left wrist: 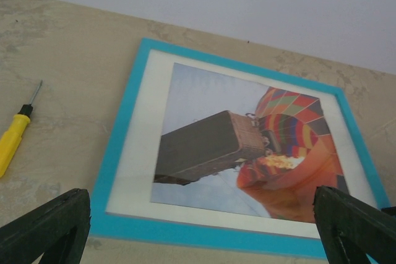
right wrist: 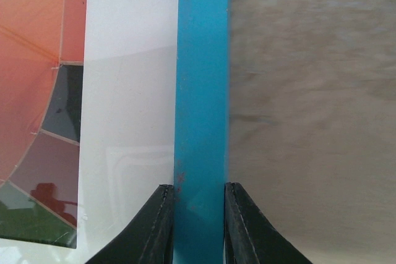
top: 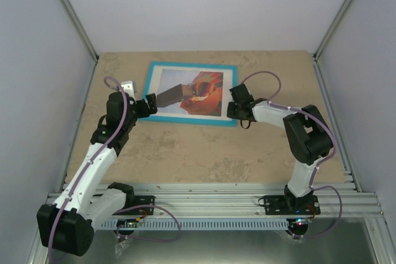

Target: Take the photo out of the frame

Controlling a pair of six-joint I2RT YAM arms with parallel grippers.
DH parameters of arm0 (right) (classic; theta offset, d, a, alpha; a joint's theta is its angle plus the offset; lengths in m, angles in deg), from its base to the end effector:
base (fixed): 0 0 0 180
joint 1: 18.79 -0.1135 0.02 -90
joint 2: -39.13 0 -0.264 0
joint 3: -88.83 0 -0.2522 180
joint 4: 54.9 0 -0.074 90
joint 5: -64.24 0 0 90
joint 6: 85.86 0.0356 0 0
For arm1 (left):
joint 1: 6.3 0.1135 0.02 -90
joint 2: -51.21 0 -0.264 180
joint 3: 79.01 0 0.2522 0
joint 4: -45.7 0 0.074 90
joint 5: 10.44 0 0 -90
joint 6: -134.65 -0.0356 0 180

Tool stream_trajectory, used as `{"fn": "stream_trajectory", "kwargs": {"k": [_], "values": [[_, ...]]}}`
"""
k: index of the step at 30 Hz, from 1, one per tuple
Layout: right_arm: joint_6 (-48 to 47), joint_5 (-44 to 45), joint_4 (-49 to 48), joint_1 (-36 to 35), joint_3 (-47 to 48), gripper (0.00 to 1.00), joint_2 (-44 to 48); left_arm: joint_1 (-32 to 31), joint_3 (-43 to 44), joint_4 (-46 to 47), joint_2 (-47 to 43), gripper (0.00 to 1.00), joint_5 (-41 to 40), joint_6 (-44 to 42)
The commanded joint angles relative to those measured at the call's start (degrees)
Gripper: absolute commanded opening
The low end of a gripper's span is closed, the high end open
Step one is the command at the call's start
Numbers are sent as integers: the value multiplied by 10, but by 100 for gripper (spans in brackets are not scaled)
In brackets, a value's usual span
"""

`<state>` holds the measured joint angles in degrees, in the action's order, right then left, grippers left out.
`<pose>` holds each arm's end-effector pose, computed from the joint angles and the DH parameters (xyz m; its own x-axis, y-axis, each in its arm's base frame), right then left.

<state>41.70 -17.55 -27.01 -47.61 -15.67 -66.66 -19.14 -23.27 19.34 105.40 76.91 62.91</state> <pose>0.3242 0.1726 0.1475 -0.8408 0.2260 -0.4919 0.1279 0.9659 0.2252 0.2120 -0.0466 0.2884 -0.4453 -0.2195 -0.8681 0.0438 0.9630 -0.2660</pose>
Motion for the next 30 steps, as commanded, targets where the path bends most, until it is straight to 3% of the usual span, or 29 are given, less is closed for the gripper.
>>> {"fn": "stream_trajectory", "kwargs": {"k": [1, 7, 15, 30], "values": [[-72, 5, -4, 45, -42, 6, 47, -3, -4, 11, 13, 100, 14, 2], [-156, -57, -27, 122, -87, 6, 85, -3, 3, 2, 41, 100, 6, 0], [-262, -97, -36, 200, -102, 9, 102, -2, 52, -52, 163, 100, 23, -6], [-313, -174, -81, 206, -115, 10, 96, 2, 183, -127, 401, 99, 69, -38]]}}
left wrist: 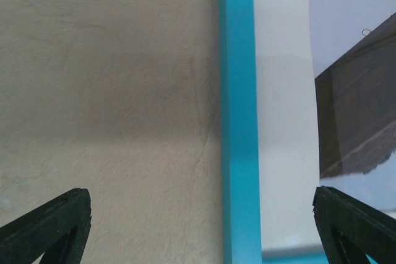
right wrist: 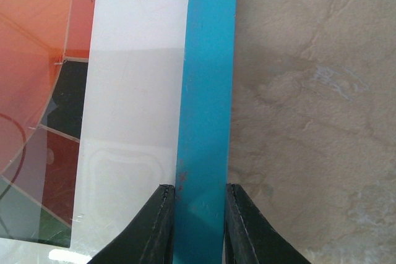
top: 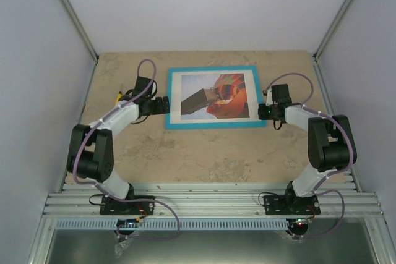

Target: Take the photo out of the frame

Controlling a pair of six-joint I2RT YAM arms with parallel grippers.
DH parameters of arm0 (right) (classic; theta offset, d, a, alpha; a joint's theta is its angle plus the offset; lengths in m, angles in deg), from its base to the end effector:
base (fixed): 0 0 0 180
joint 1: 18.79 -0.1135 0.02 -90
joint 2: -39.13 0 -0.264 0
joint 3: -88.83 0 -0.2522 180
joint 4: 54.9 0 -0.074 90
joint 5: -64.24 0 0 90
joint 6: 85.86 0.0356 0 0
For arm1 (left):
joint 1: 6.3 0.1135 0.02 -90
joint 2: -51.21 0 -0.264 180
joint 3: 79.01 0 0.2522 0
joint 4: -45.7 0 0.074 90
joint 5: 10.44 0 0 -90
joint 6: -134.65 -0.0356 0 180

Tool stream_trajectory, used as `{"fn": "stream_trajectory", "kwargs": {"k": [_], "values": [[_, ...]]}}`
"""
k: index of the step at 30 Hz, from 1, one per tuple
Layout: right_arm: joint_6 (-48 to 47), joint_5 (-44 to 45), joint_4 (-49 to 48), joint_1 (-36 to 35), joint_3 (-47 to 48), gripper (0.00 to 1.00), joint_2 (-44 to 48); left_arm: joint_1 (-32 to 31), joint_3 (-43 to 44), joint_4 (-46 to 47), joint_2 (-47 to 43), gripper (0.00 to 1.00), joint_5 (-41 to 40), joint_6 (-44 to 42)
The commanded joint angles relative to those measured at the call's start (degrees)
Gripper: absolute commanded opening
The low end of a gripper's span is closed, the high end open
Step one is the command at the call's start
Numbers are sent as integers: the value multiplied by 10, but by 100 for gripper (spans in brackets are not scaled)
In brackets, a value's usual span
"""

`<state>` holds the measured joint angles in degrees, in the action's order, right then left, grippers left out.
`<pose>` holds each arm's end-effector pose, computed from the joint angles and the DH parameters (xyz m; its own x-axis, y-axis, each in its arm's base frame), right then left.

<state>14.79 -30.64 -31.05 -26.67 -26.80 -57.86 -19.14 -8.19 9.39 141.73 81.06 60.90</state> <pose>0.3215 0.0476 0.1483 -0.8453 0.0689 -0.5298 -0.0274 0.9848 0.1718 0.3129 -0.0723 0.2016 -0.8423 -0.0949 -0.5306 0.0008 0.9842 -0.1773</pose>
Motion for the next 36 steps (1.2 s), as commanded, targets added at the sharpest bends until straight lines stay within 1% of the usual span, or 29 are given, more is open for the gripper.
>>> {"fn": "stream_trajectory", "kwargs": {"k": [1, 4, 9, 11, 14, 19, 22, 26, 28, 34, 36], "values": [[-45, -43, -41, -4, -3, 12, 6, 2, 42, -33, 53, 99, 29, -21], [-45, -44, -38, -4, -1, 18, 7, 2, 63, -45, 90, 95, 32, -26], [-37, -32, -26, -10, -1, 26, 24, 2, 74, -51, 121, 88, 51, -27], [-32, -22, -21, -16, -3, 31, 31, 2, 73, -52, 127, 83, 57, -28], [-22, -3, -15, -28, -8, 36, 46, 2, 74, -56, 135, 70, 64, -27], [-13, 6, 4, -44, -8, 43, 78, 0, 81, -69, 149, 53, 69, -26], [-18, 9, 13, -62, -9, 47, 101, -2, 86, -70, 156, 46, 79, -25], [-33, 16, 20, -104, -10, 53, 127, -4, 91, -77, 165, 37, 79, -25], [-47, 23, 21, -128, -11, 56, 137, -4, 93, -81, 168, 30, 79, -25], [-102, 65, 15, -219, -9, 62, 151, -4, 99, -91, 155, 11, 66, -28], [-136, 83, 12, -252, -9, 64, 156, -4, 99, -93, 144, 7, 60, -28]]}}
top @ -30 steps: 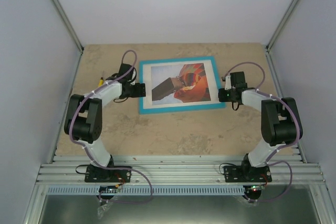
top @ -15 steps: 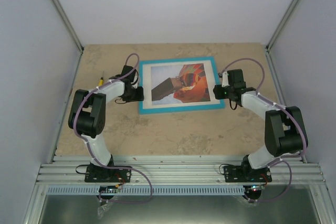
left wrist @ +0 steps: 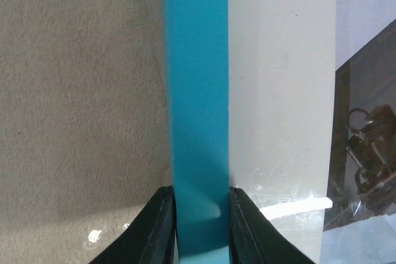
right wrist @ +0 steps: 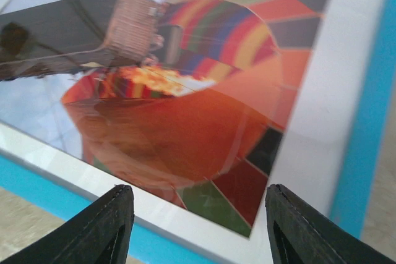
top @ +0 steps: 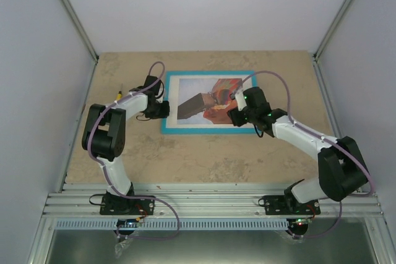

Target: Take the photo out of the frame

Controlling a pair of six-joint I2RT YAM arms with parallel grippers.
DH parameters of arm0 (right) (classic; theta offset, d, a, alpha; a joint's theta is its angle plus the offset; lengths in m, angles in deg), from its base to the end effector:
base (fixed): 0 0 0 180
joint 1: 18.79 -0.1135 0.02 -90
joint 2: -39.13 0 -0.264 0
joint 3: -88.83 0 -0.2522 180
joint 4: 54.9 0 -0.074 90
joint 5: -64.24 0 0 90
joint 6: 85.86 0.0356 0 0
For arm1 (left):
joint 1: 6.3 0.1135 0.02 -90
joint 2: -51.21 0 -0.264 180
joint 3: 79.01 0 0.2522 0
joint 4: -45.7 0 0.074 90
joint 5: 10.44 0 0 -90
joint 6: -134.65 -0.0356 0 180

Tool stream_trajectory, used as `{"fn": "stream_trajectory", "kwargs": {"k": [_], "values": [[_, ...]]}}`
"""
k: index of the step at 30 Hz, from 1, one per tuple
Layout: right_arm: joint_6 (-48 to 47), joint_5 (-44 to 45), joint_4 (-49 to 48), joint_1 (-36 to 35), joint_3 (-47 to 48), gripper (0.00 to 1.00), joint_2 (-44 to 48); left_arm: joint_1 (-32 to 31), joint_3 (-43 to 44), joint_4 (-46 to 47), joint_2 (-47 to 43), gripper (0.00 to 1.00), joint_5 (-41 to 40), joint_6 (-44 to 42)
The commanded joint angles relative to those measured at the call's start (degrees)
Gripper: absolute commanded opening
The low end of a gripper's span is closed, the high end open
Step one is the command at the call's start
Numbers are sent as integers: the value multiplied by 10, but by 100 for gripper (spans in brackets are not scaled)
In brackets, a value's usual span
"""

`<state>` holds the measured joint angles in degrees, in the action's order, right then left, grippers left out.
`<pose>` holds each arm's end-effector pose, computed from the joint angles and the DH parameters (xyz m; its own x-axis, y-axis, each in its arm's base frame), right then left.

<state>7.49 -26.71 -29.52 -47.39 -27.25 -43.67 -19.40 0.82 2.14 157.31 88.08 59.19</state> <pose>0.2667 0.1461 0.2173 -0.6403 -0.2825 -0.7143 -0.4524 0.8902 0.0534 0.3465 -0.0861 0.1530 -0.9537 -0.0330 -0.2988 0.0356 0.9746 -0.2212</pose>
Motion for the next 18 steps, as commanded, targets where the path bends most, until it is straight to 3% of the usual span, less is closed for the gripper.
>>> {"fn": "stream_trajectory", "kwargs": {"k": [1, 4, 12, 18], "values": [[-76, 53, -3, -61, -5, 66, 15, -2, 10, -22, -18, 5, -13, -12], [-126, 91, -5, -115, -6, 68, 16, -2, 12, -29, -35, 0, -14, -13], [-232, 248, -48, -272, -27, 74, -5, -2, 28, -53, -84, 0, -25, -5], [-304, 345, -113, -340, -44, 77, -44, -2, 35, -66, -111, 0, -16, 13]]}}
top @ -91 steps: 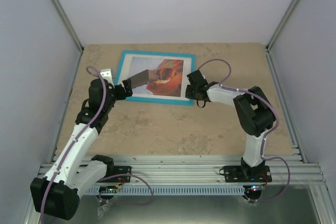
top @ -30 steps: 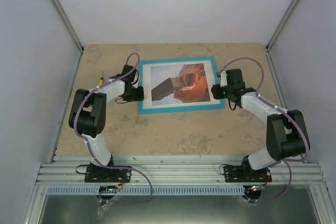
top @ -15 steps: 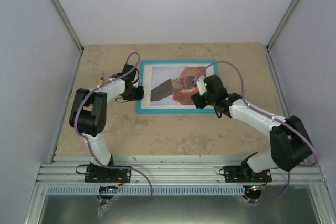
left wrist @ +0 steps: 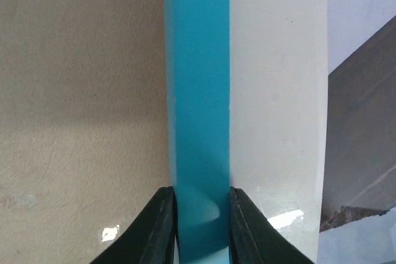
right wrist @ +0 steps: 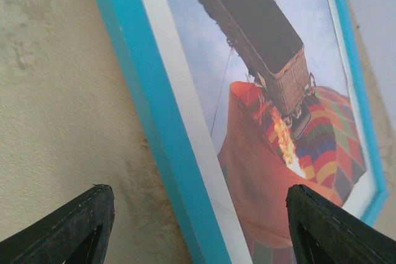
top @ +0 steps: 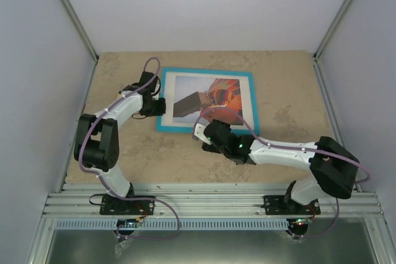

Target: Take the photo out of the frame

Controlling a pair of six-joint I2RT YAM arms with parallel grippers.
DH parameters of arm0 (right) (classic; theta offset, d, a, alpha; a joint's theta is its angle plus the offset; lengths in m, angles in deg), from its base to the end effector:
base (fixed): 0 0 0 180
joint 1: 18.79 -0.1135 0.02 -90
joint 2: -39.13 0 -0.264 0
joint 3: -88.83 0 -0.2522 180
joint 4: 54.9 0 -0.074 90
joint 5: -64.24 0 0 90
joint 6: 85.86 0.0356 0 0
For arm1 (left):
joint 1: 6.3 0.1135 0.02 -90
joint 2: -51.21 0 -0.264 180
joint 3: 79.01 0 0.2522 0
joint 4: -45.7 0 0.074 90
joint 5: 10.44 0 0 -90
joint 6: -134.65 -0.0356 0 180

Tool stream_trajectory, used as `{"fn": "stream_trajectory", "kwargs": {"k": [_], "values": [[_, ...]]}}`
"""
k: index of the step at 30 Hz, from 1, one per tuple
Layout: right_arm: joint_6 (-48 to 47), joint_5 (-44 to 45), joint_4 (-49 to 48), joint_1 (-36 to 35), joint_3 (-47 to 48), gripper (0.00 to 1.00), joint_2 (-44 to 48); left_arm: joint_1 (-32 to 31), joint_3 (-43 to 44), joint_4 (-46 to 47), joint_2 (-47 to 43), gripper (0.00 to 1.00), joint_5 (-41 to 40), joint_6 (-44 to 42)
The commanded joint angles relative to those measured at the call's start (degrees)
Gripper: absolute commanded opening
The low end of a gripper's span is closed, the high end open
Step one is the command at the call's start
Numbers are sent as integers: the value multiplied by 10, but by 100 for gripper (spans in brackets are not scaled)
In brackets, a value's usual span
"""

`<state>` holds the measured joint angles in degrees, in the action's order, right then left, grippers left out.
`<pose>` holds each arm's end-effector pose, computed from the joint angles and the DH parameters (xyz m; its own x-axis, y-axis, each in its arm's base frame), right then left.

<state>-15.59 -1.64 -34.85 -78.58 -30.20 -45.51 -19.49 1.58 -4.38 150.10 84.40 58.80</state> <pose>0.1652 0.2548 0.2015 -0.1112 -0.8034 -0.5850 -0.7199 0.4709 -0.5098 0.3309 -0.0806 0.1934 -0.9406 -0.0297 -0.3381 0.0286 0.9857 -0.1661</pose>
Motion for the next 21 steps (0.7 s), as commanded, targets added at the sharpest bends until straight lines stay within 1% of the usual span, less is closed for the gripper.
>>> {"fn": "stream_trajectory", "kwargs": {"k": [1, 4, 9, 13, 17, 21], "values": [[-89, 105, -85, -34, -17, 77, -38, -1, 26, 0, -43, 0, 26, 21], [-130, 133, -132, -50, -21, 77, -68, -1, 28, -3, -54, 0, 39, 31], [-178, 155, -196, -62, -14, 77, -115, -1, 29, -8, -75, 0, 42, 36], [-245, 234, -313, -64, -34, 77, -161, -1, 27, -13, -95, 0, 37, 36], [-302, 263, -421, -65, -49, 72, -196, -1, 24, -22, -106, 0, 39, 35], [-349, 285, -494, -65, -47, 70, -229, -1, 14, -24, -121, 0, 41, 37]]}}
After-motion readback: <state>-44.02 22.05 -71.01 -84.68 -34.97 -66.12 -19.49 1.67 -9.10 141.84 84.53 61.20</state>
